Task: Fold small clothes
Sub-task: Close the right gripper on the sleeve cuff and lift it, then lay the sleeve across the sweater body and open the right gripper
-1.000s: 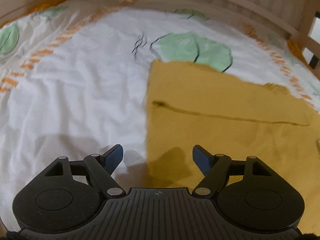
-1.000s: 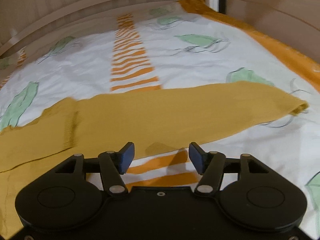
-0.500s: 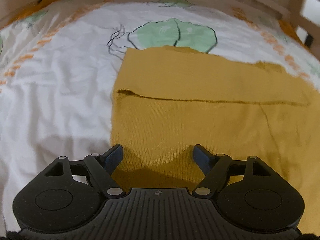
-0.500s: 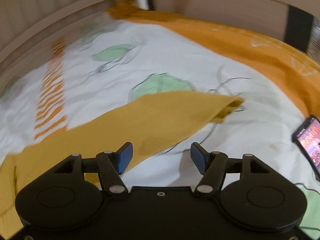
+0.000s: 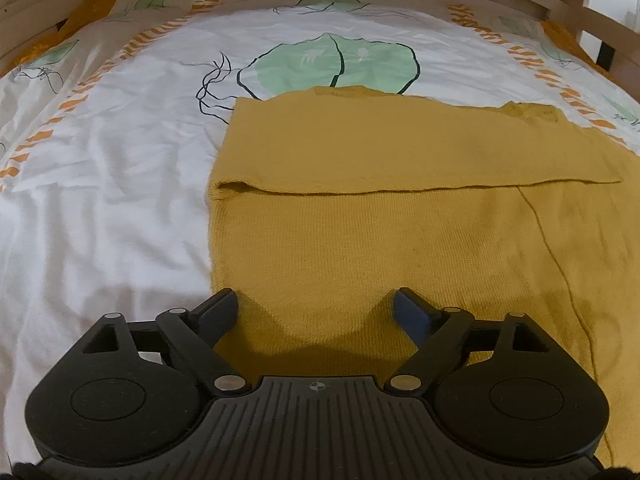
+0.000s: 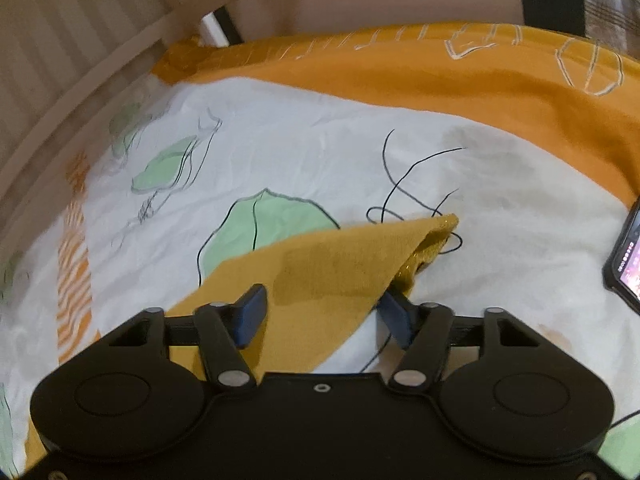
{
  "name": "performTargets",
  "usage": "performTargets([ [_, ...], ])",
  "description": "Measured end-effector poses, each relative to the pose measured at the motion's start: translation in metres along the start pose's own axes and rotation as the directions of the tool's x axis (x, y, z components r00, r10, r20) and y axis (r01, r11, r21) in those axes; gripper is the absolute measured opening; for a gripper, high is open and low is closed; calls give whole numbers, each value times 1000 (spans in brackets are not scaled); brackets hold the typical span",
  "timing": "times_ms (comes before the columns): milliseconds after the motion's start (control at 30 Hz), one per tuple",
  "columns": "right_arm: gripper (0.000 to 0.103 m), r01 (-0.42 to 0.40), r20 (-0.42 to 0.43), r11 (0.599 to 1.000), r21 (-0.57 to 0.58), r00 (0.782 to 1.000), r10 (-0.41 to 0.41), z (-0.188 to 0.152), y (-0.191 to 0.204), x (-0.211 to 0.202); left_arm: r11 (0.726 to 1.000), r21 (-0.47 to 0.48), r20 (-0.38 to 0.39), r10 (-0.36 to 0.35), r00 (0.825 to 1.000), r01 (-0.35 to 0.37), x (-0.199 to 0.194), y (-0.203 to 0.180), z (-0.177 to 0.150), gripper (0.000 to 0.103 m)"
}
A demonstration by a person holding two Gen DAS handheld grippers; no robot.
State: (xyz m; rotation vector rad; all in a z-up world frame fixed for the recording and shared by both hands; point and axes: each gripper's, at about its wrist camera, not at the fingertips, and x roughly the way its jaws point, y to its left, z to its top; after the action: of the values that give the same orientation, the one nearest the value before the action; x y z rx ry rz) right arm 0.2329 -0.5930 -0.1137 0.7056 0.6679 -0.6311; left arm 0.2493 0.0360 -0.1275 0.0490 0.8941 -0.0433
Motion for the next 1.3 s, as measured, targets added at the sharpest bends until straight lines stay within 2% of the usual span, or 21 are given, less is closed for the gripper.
performTargets([
  [33,43,-9,3,1000,1,1000,9,0,0,1,1000,0,0,0,1000,0,0,0,0,86],
  [67,35,-17,7,1000,-4,1000,17,0,0,1,1000,0,0,-1,1000,1,0,0,0,87],
  [100,15,-23,11,1000,-10,1000,24,0,0,1,1000,0,0,-1,1000,1,1,0,0,87],
  [133,11,-32,16,999,-17,999,32,0,1,1,1000,0,-1,-3,1000,3,1,0,1,87],
  [300,11,-69,69,991,-118,995,77,2,20,-18,1000,-3,2,-5,1000,5,2,0,0,87],
  [433,11,-114,94,967,-227,986,138,8,55,-43,1000,-5,3,-4,1000,4,2,-1,0,88],
  [533,11,-180,93,931,-318,971,220,6,92,-64,1000,-6,5,-4,1000,4,1,-1,0,88],
  [667,11,-293,58,858,-422,936,348,-10,149,-93,1000,-9,8,-5,1000,5,1,0,0,88],
  [800,11,-422,-32,763,-489,883,468,-45,209,-114,1000,-10,10,-8,1000,9,1,1,-1,88],
  [967,11,-548,-192,630,-551,817,543,-113,273,-124,1000,-11,10,-9,1000,9,1,1,-1,88],
  [1067,11,-576,-275,564,-592,802,530,-159,297,-120,1000,-12,11,-9,1000,9,1,1,-1,88],
  [1133,11,-594,-325,549,-588,795,513,-184,303,-113,1000,-12,11,-9,1000,9,1,1,-1,88],
  [1267,12,-577,-376,515,-634,812,447,-236,307,-105,1000,-12,11,-9,1000,9,1,1,-1,88],
  [1300,15,-572,-383,508,-644,816,433,-246,306,-106,1000,-12,10,-9,1000,9,1,1,-1,88],
])
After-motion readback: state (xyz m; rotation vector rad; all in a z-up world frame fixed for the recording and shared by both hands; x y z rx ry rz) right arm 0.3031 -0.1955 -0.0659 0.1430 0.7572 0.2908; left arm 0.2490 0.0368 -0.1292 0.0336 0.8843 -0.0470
